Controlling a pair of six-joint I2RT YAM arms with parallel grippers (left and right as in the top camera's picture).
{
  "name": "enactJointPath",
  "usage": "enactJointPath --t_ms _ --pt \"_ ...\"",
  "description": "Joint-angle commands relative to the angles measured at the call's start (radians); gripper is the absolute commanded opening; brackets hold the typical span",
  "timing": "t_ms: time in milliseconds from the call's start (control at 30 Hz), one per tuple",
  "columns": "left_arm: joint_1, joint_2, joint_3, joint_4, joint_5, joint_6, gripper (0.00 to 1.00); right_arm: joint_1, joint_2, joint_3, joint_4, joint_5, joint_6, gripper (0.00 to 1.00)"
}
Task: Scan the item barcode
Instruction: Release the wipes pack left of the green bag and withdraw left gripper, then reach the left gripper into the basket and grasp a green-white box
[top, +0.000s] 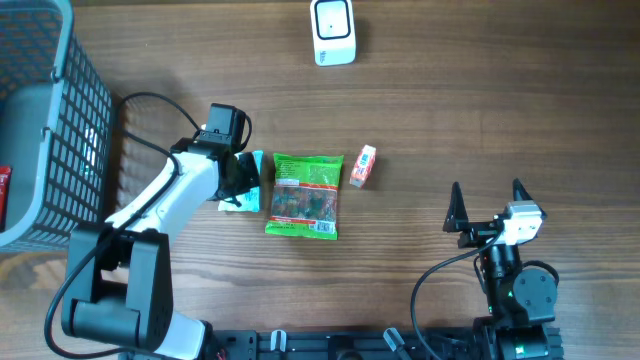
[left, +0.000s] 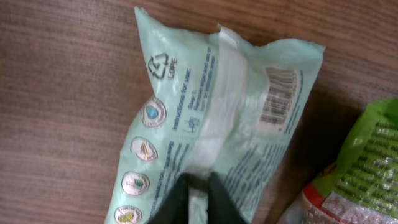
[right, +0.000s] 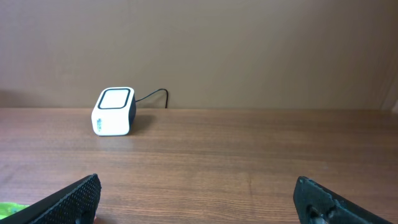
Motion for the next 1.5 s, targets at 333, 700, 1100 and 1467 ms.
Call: enactJointPath --t_ms 333,700,1100,1467 --pt "0.249 -0.097 0.949 -0.453 -0.184 0.116 0.71 -0.002 -0.006 -0.001 0.005 0.002 -0.010 1.00" --pt "0.800 0.057 0.998 -0.421 -0.023 0.368 0.88 -0.002 -0.006 -0.001 0.005 0.002 -0.010 1.00" --pt "0.912 0.396 0.998 -0.512 0.223 0.732 0.83 -0.002 -0.006 -0.001 0.005 0.002 -0.010 1.00" --pt "0.912 0.535 0.998 -0.497 0.291 0.844 0.81 -0.002 -0.006 -0.001 0.005 0.002 -0.010 1.00"
